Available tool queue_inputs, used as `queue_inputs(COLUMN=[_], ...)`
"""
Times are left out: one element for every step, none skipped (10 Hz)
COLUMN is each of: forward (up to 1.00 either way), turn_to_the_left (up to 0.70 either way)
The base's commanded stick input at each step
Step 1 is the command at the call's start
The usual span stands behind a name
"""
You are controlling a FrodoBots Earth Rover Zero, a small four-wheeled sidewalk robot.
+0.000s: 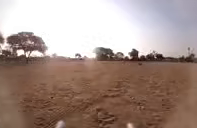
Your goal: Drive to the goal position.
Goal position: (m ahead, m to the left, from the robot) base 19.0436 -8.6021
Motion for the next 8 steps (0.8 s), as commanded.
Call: queue_inputs(forward=[0.7,0.7,0.7,0.7,0.7,0.7,0.7,0.7], turn_to_the_left=[0.0,0.0,0.0,0.0,0.0,0.0,0.0,0.0])
